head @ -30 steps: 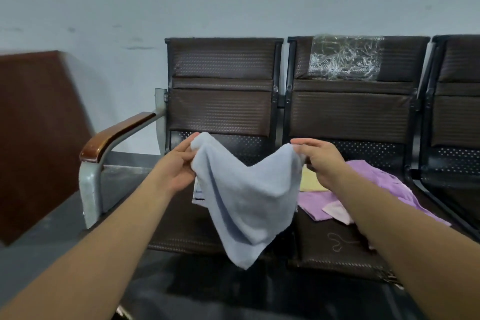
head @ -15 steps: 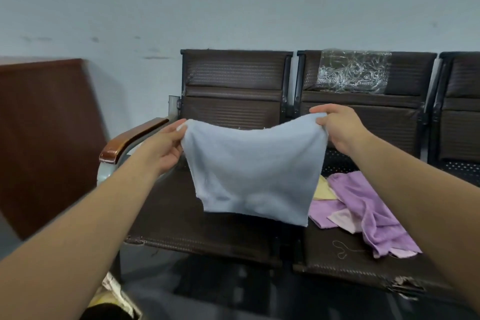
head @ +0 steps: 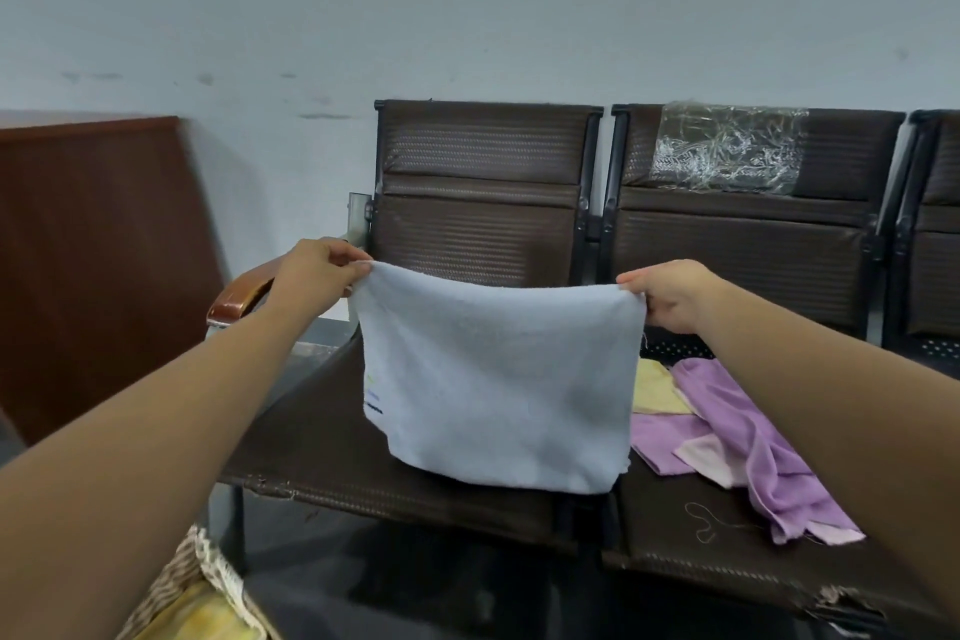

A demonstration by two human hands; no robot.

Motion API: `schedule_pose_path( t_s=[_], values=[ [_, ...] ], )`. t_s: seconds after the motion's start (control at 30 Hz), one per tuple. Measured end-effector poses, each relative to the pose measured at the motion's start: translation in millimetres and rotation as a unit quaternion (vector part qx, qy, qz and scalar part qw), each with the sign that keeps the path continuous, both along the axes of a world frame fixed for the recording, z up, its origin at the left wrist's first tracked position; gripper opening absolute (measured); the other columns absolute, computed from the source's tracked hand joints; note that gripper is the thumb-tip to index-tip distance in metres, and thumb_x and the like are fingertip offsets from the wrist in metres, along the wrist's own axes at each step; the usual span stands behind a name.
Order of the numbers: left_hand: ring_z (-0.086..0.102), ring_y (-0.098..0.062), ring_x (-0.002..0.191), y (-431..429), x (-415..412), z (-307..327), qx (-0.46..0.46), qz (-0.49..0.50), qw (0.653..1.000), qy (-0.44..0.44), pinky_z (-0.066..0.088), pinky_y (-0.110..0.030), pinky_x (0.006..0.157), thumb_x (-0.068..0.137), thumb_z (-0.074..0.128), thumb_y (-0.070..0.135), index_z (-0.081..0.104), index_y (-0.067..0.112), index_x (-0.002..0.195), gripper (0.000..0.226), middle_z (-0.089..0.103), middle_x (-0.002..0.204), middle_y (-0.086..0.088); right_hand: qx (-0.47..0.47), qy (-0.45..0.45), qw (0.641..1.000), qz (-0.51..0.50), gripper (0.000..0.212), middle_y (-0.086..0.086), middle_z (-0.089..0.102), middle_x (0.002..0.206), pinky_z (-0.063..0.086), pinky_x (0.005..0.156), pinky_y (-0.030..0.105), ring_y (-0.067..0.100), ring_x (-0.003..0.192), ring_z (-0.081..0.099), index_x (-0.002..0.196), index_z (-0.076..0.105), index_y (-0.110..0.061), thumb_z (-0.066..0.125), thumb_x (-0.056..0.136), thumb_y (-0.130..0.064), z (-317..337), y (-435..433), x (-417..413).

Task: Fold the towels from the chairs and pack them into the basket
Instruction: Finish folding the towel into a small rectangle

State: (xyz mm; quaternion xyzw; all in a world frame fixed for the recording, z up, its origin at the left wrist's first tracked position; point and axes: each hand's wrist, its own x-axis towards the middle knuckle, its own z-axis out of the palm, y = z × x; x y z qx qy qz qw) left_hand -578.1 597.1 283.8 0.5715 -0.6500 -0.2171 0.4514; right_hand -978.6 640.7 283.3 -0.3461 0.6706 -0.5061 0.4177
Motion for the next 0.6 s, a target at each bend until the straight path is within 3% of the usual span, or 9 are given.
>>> schedule_pose_path(
  t_s=[0.07,0.1,0.13,0.2,0.27,0.33,0.47,0.53,0.6],
  values=[
    [0.063,-0.019,0.082,-15.5,1.4,-0.8,0.008,0.005,1.0,-0.019,0.058,-0.034,0.08,0.09,0.072,0.014,0.073,0.018,0.091,0.004,0.071,0.091,-0.009,0.002,-0.033,0.999,0.033,0.022,0.019,0.07,0.114,0.059,0.086,0.041,0.031,0.097,0.071,0.103,0.071,0.004,0.075,0.082,0.002,-2.3,-14.8,0.8],
    [0.064,-0.021,0.08,-23.1,2.5,-0.7,0.009,0.011,0.999,-0.041,0.058,-0.037,0.083,0.09,0.073,0.014,0.073,0.019,0.089,0.005,0.07,0.089,-0.008,0.001,0.011,0.998,0.058,0.025,0.018,0.071,0.112,0.057,0.088,0.039,0.029,0.098,0.07,0.105,0.072,0.004,0.076,0.081,0.003,-3.9,-21.2,2.8],
    [0.065,-0.022,0.078,-33.5,2.8,-0.6,0.009,0.018,0.997,-0.074,0.057,-0.038,0.085,0.089,0.073,0.016,0.073,0.021,0.087,0.006,0.07,0.086,-0.007,0.001,0.103,0.991,0.087,0.026,0.015,0.071,0.109,0.054,0.089,0.037,0.028,0.1,0.068,0.106,0.073,0.003,0.076,0.081,0.005,-6.0,-30.0,4.9],
    [0.066,-0.023,0.076,-52.9,1.0,0.1,0.011,0.028,0.989,-0.144,0.056,-0.036,0.085,0.089,0.072,0.017,0.074,0.024,0.086,0.008,0.071,0.084,-0.005,0.01,0.328,0.938,0.108,0.023,0.013,0.07,0.103,0.05,0.083,0.032,0.026,0.097,0.063,0.105,0.075,-0.001,0.07,0.084,0.006,-9.2,-48.2,13.6],
    [0.066,-0.023,0.073,-71.4,-5.7,1.9,0.017,0.031,0.986,-0.161,0.055,-0.033,0.082,0.09,0.071,0.017,0.075,0.023,0.089,0.007,0.07,0.086,-0.005,-0.01,0.433,0.896,0.093,0.017,0.015,0.072,0.102,0.051,0.077,0.031,0.027,0.093,0.064,0.101,0.078,-0.005,0.067,0.089,0.0,-7.7,-68.4,20.0],
    [0.064,-0.023,0.072,-91.3,-11.8,7.1,0.025,0.035,0.995,-0.088,0.056,-0.033,0.08,0.09,0.071,0.014,0.076,0.019,0.092,0.008,0.068,0.087,-0.009,-0.043,0.424,0.903,0.054,0.016,0.016,0.073,0.1,0.054,0.079,0.032,0.03,0.093,0.067,0.096,0.079,-0.007,0.066,0.089,-0.003,2.0,-91.6,24.4],
    [0.061,-0.02,0.074,-114.7,-10.2,35.9,0.014,0.009,0.981,0.194,0.059,-0.027,0.07,0.087,0.073,0.007,0.075,0.016,0.083,0.01,0.069,0.083,-0.012,-0.147,0.353,0.924,-0.033,0.015,0.015,0.071,0.102,0.049,0.081,0.03,0.029,0.099,0.065,0.098,0.078,-0.007,0.065,0.092,-0.004,38.7,-122.0,32.6],
    [0.063,-0.015,0.078,-118.3,-4.8,56.1,-0.026,-0.003,0.97,0.241,0.056,-0.02,0.071,0.087,0.074,0.005,0.073,0.016,0.081,0.012,0.069,0.082,-0.003,-0.184,0.319,0.928,-0.053,0.014,0.009,0.069,0.101,0.047,0.082,0.029,0.022,0.097,0.061,0.1,0.078,-0.01,0.066,0.093,-0.007,58.8,-127.2,34.1],
    [0.062,-0.01,0.079,-115.3,0.5,71.7,-0.054,-0.019,0.977,0.207,0.052,-0.016,0.075,0.083,0.078,0.007,0.073,0.015,0.088,0.011,0.066,0.083,0.002,-0.209,0.284,0.934,-0.065,0.013,0.006,0.068,0.1,0.046,0.082,0.028,0.018,0.098,0.061,0.1,0.077,-0.014,0.069,0.091,-0.009,71.0,-128.9,31.7]
  ],
)
